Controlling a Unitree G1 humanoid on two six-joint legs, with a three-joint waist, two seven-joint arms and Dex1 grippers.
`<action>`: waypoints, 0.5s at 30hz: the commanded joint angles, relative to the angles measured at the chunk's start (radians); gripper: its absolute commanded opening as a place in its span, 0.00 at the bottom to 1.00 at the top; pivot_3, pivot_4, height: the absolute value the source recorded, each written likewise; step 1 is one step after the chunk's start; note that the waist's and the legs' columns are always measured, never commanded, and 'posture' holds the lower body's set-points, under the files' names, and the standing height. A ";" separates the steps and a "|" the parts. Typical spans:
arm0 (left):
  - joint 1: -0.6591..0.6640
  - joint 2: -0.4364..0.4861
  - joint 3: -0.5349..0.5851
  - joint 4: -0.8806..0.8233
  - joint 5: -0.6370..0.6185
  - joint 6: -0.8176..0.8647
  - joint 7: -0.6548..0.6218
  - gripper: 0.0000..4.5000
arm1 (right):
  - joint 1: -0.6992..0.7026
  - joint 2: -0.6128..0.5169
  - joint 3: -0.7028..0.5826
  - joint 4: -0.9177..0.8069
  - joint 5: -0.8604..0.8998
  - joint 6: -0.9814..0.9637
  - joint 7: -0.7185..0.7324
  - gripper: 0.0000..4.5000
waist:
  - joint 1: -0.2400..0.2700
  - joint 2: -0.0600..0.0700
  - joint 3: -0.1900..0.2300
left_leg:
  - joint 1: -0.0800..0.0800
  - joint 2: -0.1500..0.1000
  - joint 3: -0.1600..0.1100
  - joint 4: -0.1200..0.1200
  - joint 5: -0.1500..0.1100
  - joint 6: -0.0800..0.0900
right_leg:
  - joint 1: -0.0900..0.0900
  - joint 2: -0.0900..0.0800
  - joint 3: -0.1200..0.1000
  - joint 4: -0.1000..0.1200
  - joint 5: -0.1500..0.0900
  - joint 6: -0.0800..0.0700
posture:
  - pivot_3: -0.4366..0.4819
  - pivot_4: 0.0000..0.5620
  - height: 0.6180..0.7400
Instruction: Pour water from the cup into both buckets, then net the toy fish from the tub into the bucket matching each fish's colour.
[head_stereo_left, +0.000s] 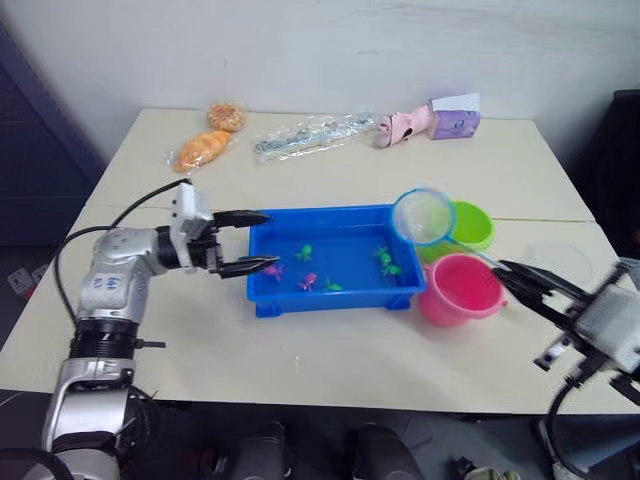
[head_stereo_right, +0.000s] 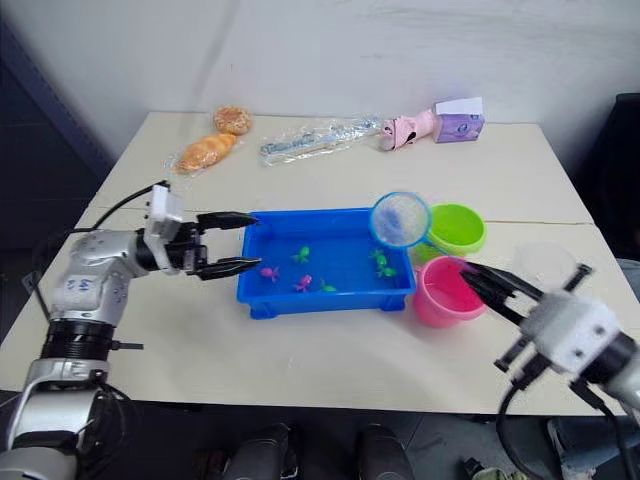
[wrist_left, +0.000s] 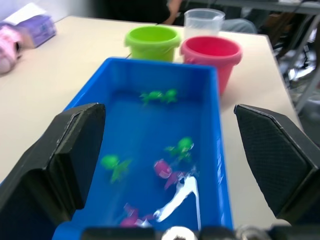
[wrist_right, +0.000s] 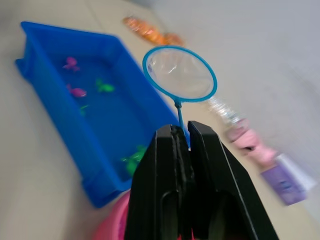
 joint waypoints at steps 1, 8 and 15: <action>0.005 0.041 0.030 0.006 0.007 -0.029 -0.012 0.99 | -0.223 -0.051 0.174 0.003 0.051 0.260 0.024 0.00 | -0.001 0.000 0.000 | -0.001 0.000 0.000 0.000 0.000 0.000 | -0.001 0.000 0.000 0.000 0.000 0.000 | 0.48 0.27 1.00; 0.069 0.060 0.036 -0.076 -0.010 0.019 0.007 0.99 | -0.697 0.071 0.554 0.148 -0.186 0.462 0.137 0.00 | 0.004 0.000 0.000 | -0.012 -0.001 -0.003 0.003 0.002 -0.003 | -0.010 -0.002 -0.003 0.000 0.000 0.000 | 0.48 0.27 1.00; 0.099 0.055 0.017 -0.125 0.001 0.032 0.017 0.99 | -0.959 0.189 0.760 0.315 -0.424 0.463 0.246 0.00 | -0.002 0.000 0.000 | -0.012 -0.003 -0.003 0.004 0.001 -0.002 | -0.010 -0.003 -0.003 0.001 0.000 0.000 | 0.48 0.27 1.00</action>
